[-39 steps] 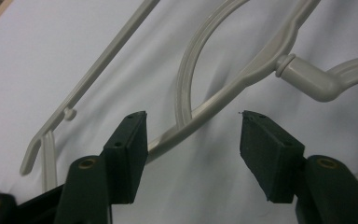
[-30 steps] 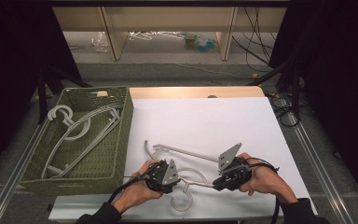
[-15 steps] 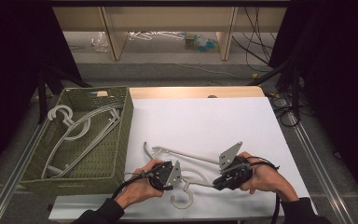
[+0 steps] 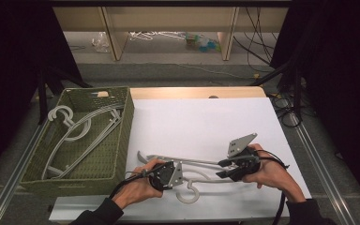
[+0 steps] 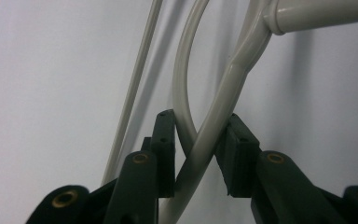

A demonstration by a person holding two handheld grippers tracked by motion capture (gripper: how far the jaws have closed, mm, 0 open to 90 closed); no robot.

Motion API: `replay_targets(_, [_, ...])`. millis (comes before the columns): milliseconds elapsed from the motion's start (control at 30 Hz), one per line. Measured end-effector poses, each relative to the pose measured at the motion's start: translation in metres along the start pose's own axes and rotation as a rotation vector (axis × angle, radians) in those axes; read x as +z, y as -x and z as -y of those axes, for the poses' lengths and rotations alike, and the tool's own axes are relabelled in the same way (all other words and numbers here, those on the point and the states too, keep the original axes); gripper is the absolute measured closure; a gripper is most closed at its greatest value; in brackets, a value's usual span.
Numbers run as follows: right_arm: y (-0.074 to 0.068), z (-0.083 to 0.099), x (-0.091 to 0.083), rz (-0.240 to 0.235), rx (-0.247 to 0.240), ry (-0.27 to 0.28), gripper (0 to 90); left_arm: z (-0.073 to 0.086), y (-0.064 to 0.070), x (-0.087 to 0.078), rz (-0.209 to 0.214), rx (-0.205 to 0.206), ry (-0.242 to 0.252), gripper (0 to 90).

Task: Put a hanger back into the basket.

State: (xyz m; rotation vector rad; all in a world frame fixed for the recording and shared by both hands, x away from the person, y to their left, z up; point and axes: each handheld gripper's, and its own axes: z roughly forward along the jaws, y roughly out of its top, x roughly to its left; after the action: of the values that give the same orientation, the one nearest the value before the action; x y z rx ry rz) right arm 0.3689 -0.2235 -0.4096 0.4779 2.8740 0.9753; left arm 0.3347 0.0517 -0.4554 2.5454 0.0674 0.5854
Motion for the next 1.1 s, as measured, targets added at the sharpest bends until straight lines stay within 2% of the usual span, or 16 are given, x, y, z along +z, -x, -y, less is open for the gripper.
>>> replay_targets(33, [0.0, 0.0, 0.0, 0.0, 0.0, 0.0, 56.1, 0.0, 0.0, 0.0, 0.0, 0.0, 0.0, 69.5])
replay_targets(100, [0.003, -0.001, -0.008, 0.053, 0.045, 0.051, 52.6, -0.001, -0.001, -0.002, 0.011, 0.004, -0.014, 69.6])
replay_targets(200, [0.005, -0.003, -0.022, 0.113, 0.081, 0.118, 47.0, -0.002, -0.002, -0.005, 0.022, -0.021, -0.023, 69.7])
replay_targets(300, [0.005, -0.005, -0.034, 0.139, 0.114, 0.181, 44.1, -0.003, -0.005, -0.009, 0.031, -0.029, -0.015, 70.0])
replay_targets(367, [0.003, -0.007, -0.039, 0.161, 0.121, 0.192, 43.3, -0.004, -0.007, -0.012, 0.031, -0.036, -0.011, 70.4])
replay_targets(467, [0.001, -0.008, -0.044, 0.17, 0.126, 0.207, 41.9, -0.006, -0.01, -0.017, 0.034, -0.055, -0.007, 71.1])
replay_targets(700, [-0.004, -0.01, -0.048, 0.192, 0.143, 0.26, 40.7, -0.005, -0.021, -0.023, 0.022, -0.127, 0.014, 71.8])
replay_targets(800, [-0.006, -0.011, -0.051, 0.185, 0.14, 0.283, 40.2, -0.006, -0.027, -0.024, 0.021, -0.177, 0.027, 71.9])
replay_targets(867, [-0.008, -0.012, -0.053, 0.199, 0.143, 0.311, 39.0, -0.006, -0.033, -0.025, 0.02, -0.207, 0.035, 71.9])
replay_targets(933, [-0.01, -0.012, -0.054, 0.199, 0.159, 0.32, 37.6, -0.006, -0.038, -0.027, 0.018, -0.244, 0.045, 72.0])
replay_targets(1033, [-0.013, -0.008, -0.053, 0.205, 0.172, 0.343, 37.2, -0.003, -0.048, -0.032, 0.024, -0.322, 0.075, 72.0])
replay_targets(1067, [-0.015, -0.006, -0.051, 0.204, 0.179, 0.347, 37.1, -0.001, -0.053, -0.034, 0.026, -0.368, 0.091, 72.0])
replay_targets(1100, [-0.017, -0.002, -0.049, 0.209, 0.188, 0.349, 37.2, 0.0, -0.057, -0.037, 0.03, -0.394, 0.103, 72.0])
